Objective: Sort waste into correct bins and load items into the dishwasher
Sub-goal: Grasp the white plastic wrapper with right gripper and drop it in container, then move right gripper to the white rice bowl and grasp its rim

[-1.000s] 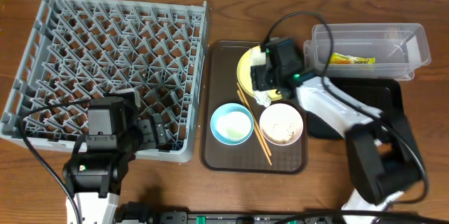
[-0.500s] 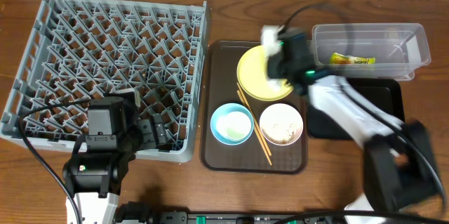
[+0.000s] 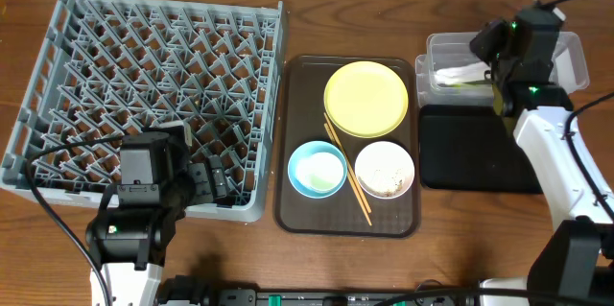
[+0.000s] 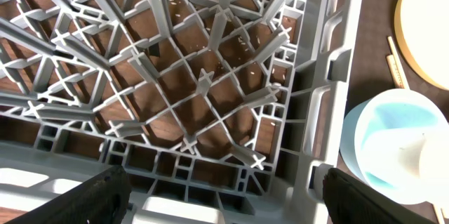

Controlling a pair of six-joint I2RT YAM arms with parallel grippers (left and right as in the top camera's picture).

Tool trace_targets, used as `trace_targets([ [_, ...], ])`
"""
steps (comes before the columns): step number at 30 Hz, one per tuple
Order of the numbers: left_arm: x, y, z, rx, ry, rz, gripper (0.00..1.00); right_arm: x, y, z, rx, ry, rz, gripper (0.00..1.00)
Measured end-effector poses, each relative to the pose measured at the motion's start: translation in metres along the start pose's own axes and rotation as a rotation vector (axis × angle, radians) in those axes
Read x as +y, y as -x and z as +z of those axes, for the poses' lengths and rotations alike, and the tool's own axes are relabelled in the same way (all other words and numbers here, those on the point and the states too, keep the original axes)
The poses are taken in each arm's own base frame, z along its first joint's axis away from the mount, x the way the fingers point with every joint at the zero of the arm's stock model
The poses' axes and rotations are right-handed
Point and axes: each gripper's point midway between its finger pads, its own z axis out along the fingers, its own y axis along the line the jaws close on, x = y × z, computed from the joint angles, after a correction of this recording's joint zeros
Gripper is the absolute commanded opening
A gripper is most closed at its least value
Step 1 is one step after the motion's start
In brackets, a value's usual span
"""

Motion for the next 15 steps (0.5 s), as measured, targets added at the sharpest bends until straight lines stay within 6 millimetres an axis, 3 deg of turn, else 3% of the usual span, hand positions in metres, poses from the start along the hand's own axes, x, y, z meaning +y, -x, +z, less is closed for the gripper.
trace_targets([
  [3, 0.0, 0.0, 0.0, 0.001, 0.0, 0.0, 0.91, 0.014, -0.036, -0.022, 0.18, 0.094, -0.142, 0.53],
  [6, 0.0, 0.0, 0.0, -0.001, 0.0, 0.0, 0.91, 0.03, -0.074, -0.06, 0.352, 0.191, -0.27, 0.56],
  [8, 0.0, 0.0, 0.0, 0.0, 0.0, 0.0, 0.91, 0.044, -0.112, -0.095, 0.499, 0.273, -0.379, 0.57],
  [10, 0.0, 0.0, 0.0, -0.001, 0.0, 0.0, 0.91, 0.045, -0.152, -0.124, 0.651, 0.311, -0.482, 0.58],
  [11, 0.0, 0.0, 0.0, -0.001, 0.0, 0.0, 0.91, 0.045, -0.159, -0.128, 0.677, 0.316, -0.502, 0.58],
  [14, 0.0, 0.0, 0.0, 0.0, 0.0, 0.0, 0.91, 0.048, -0.211, -0.156, 0.825, 0.364, -0.659, 0.58],
  [15, 0.0, 0.0, 0.0, -0.001, 0.0, 0.0, 0.91, 0.048, -0.218, -0.159, 0.838, 0.37, -0.679, 0.58],
])
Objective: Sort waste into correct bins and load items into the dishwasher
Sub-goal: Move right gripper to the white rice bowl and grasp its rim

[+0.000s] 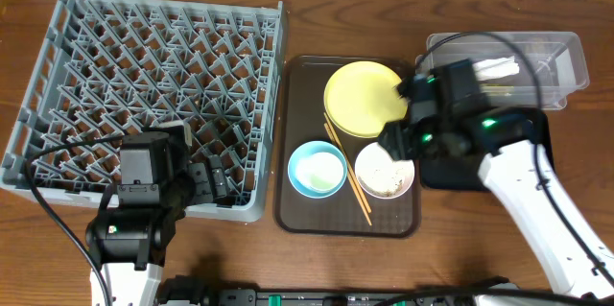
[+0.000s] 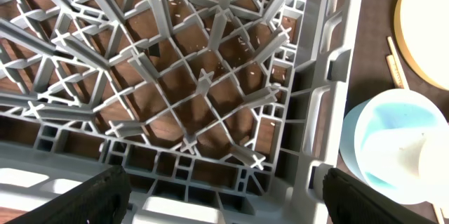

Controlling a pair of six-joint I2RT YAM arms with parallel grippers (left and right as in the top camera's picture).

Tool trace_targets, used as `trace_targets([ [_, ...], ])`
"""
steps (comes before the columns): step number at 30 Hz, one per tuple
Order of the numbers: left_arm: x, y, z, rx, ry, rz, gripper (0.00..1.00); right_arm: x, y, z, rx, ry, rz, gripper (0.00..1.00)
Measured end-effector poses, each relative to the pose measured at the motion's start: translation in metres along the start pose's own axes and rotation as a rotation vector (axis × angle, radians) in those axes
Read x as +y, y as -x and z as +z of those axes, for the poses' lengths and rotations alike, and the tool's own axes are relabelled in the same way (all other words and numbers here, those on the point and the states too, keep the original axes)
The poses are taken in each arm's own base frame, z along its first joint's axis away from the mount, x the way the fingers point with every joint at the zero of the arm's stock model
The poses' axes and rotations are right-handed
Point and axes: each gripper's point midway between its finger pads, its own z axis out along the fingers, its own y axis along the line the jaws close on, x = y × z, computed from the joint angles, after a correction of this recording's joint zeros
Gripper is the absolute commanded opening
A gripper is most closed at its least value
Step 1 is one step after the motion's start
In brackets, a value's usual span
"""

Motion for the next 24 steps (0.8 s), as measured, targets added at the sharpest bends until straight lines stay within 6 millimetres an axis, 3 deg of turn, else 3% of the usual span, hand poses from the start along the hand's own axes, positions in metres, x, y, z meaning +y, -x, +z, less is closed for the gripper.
trace_targets([
  [5, 0.0, 0.0, 0.0, 0.001, 0.0, 0.0, 0.91, 0.022, -0.036, 0.031, 0.092, 0.004, -0.125, 0.52],
  [12, 0.0, -0.001, 0.0, 0.004, 0.0, -0.001, 0.91, 0.02, -0.073, 0.085, 0.118, -0.036, -0.231, 0.45],
  [14, 0.0, -0.001, 0.0, 0.004, 0.001, -0.001, 0.91, 0.019, -0.08, 0.094, 0.132, -0.039, -0.239, 0.43],
  [18, 0.0, -0.001, 0.0, 0.004, 0.001, -0.001, 0.91, 0.013, -0.091, 0.11, 0.165, -0.063, -0.254, 0.23],
  [24, 0.0, -0.001, 0.0, 0.004, 0.001, -0.001, 0.91, 0.008, -0.093, 0.115, 0.174, -0.103, -0.265, 0.27],
])
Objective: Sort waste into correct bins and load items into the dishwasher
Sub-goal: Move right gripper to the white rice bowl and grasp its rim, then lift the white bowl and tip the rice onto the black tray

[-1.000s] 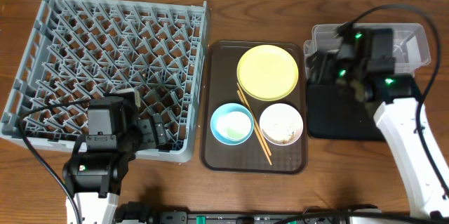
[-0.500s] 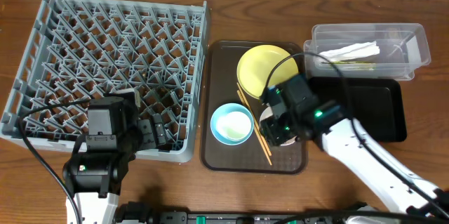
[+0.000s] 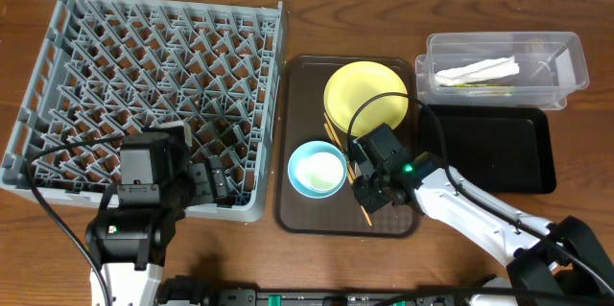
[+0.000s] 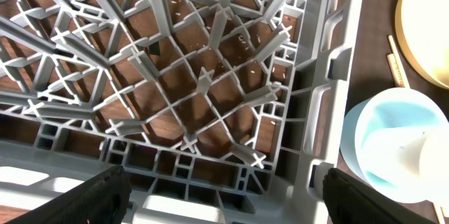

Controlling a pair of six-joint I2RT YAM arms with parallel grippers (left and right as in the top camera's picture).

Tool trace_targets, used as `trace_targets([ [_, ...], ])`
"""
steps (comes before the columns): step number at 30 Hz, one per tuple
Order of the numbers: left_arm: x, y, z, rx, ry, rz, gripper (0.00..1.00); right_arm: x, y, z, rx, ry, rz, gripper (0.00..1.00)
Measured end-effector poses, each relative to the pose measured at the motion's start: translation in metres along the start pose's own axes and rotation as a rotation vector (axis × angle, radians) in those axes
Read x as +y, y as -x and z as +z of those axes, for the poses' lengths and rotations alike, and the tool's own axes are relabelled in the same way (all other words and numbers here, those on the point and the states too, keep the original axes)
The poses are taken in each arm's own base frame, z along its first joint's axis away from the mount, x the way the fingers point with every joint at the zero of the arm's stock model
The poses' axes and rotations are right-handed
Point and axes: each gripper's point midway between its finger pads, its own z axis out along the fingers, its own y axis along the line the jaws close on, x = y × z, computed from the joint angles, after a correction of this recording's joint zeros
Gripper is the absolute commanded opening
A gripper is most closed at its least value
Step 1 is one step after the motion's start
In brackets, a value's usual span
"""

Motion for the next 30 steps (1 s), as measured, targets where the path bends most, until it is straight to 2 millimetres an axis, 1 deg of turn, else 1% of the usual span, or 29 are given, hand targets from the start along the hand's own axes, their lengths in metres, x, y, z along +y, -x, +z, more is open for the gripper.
trace_targets([
  [2, 0.0, 0.0, 0.0, 0.0, 0.0, 0.0, 0.91, -0.003, 0.002, -0.001, -0.005, -0.02, 0.003, 0.29],
  [4, 0.0, 0.0, 0.0, 0.0, 0.0, 0.0, 0.91, -0.005, 0.005, -0.002, -0.014, -0.032, 0.003, 0.28],
  [6, 0.0, 0.0, 0.0, 0.0, 0.0, 0.0, 0.91, -0.005, 0.012, -0.006, -0.033, -0.037, 0.001, 0.26],
  [7, 0.0, 0.0, 0.0, 0.0, 0.0, 0.0, 0.91, -0.004, 0.019, -0.011, -0.061, -0.038, -0.001, 0.25],
  [9, 0.0, 0.0, 0.0, 0.0, 0.0, 0.0, 0.91, -0.004, 0.023, -0.014, -0.075, -0.04, -0.003, 0.23],
  [13, 0.0, 0.0, 0.0, 0.0, 0.0, 0.0, 0.91, -0.005, 0.015, -0.013, -0.043, -0.045, 0.001, 0.22],
  [18, 0.0, 0.0, 0.0, 0.0, 0.0, 0.0, 0.91, -0.006, 0.012, -0.013, -0.032, -0.047, 0.003, 0.16],
  [24, 0.0, 0.0, 0.0, 0.0, 0.0, 0.0, 0.91, -0.006, 0.017, -0.013, -0.05, -0.046, 0.007, 0.1],
  [27, 0.0, 0.0, 0.0, 0.0, 0.0, 0.0, 0.91, -0.006, 0.017, -0.013, -0.05, -0.046, 0.01, 0.01],
  [30, 0.0, 0.0, 0.0, 0.0, 0.0, 0.0, 0.91, -0.007, 0.018, -0.013, -0.056, -0.056, 0.013, 0.01],
])
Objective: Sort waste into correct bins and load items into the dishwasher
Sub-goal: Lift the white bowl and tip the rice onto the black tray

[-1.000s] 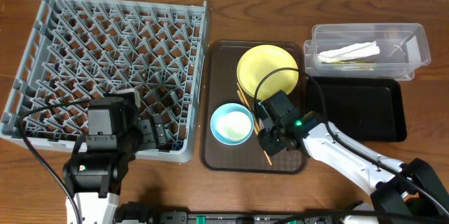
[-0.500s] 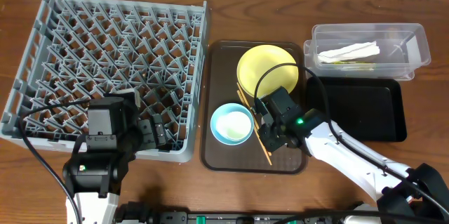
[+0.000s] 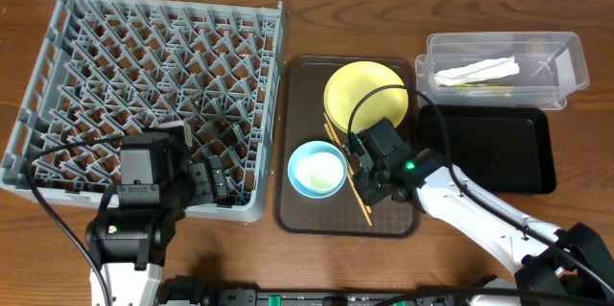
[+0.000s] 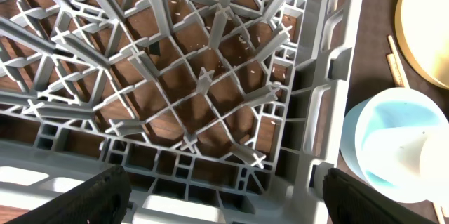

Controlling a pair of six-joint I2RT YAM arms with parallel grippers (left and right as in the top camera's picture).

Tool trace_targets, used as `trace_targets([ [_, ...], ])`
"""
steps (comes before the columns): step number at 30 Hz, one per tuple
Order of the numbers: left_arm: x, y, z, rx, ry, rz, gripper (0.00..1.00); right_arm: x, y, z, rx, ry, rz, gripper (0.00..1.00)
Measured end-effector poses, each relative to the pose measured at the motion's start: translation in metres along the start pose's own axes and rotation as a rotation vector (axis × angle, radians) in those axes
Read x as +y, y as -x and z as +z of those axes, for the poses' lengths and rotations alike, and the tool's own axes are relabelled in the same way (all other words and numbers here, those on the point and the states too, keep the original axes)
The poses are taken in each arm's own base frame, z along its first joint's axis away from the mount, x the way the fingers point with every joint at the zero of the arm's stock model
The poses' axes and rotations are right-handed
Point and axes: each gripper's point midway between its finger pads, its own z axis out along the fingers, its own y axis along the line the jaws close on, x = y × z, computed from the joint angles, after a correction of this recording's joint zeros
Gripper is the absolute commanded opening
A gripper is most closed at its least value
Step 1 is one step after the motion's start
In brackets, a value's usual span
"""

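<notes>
A brown tray (image 3: pixel 299 212) holds a yellow plate (image 3: pixel 365 95), a light blue bowl (image 3: pixel 318 169) and wooden chopsticks (image 3: pixel 363 208). My right gripper (image 3: pixel 369 167) hangs low over the chopsticks and the spot right of the blue bowl; its jaws and whatever lies beneath are hidden. My left gripper (image 4: pixel 224 206) is open over the near right corner of the grey dish rack (image 4: pixel 210 90), with nothing between its fingers. The left wrist view also shows the blue bowl (image 4: pixel 393 143), the plate (image 4: pixel 428 27) and the chopsticks (image 4: pixel 394 62).
The grey dish rack (image 3: pixel 153 85) fills the left half of the table. A clear bin (image 3: pixel 566 57) with white waste in it stands at the far right. A black tray (image 3: pixel 499 148) lies in front of it, partly under my right arm.
My right gripper has shifted a little away from the tray's front edge, toward the yellow plate. The left arm and the things on the tray look unchanged.
My right gripper was first over the clear bin at the far right. Then it was above the tray's right edge by a white bowl. Then it was low over the chopsticks, covering that bowl, where it still is. The left gripper stayed open over the rack.
</notes>
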Motion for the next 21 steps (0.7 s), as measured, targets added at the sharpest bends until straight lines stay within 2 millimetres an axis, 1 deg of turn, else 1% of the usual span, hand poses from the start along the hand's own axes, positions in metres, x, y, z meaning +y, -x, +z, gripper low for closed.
trace_targets([
  [4, 0.0, 0.0, 0.0, 0.0, 0.0, 0.0, 0.91, -0.001, 0.003, -0.002, -0.004, -0.007, 0.014, 0.01],
  [6, 0.0, 0.0, 0.0, 0.0, 0.0, 0.0, 0.91, -0.001, 0.009, -0.007, -0.015, -0.01, 0.018, 0.01],
  [9, 0.0, 0.0, 0.0, 0.0, 0.0, 0.0, 0.91, 0.004, 0.029, -0.028, -0.086, 0.002, 0.027, 0.01],
  [10, 0.0, 0.0, 0.0, 0.0, 0.0, 0.0, 0.91, 0.005, 0.037, -0.038, -0.121, 0.013, 0.035, 0.01],
  [13, 0.0, 0.0, 0.0, 0.0, 0.0, 0.0, 0.91, 0.001, 0.054, -0.064, -0.213, 0.023, 0.077, 0.01],
  [14, 0.0, 0.0, 0.0, 0.0, 0.0, 0.0, 0.91, -0.004, 0.058, -0.075, -0.244, 0.022, 0.107, 0.01],
  [15, 0.0, 0.0, 0.0, 0.0, 0.0, 0.0, 0.91, -0.008, 0.059, -0.08, -0.259, 0.02, 0.124, 0.01],
  [16, 0.0, 0.0, 0.0, 0.0, 0.0, 0.0, 0.91, -0.02, 0.061, -0.092, -0.29, 0.011, 0.168, 0.01],
  [18, 0.0, 0.0, 0.0, 0.0, 0.0, 0.0, 0.9, -0.038, 0.063, -0.107, -0.333, 0.005, 0.236, 0.01],
  [19, 0.0, 0.0, 0.0, 0.0, 0.0, 0.0, 0.91, -0.048, 0.061, -0.113, -0.343, 0.007, 0.273, 0.01],
  [21, 0.0, 0.0, 0.0, 0.0, 0.0, 0.0, 0.91, -0.07, 0.056, -0.117, -0.339, 0.028, 0.362, 0.01],
])
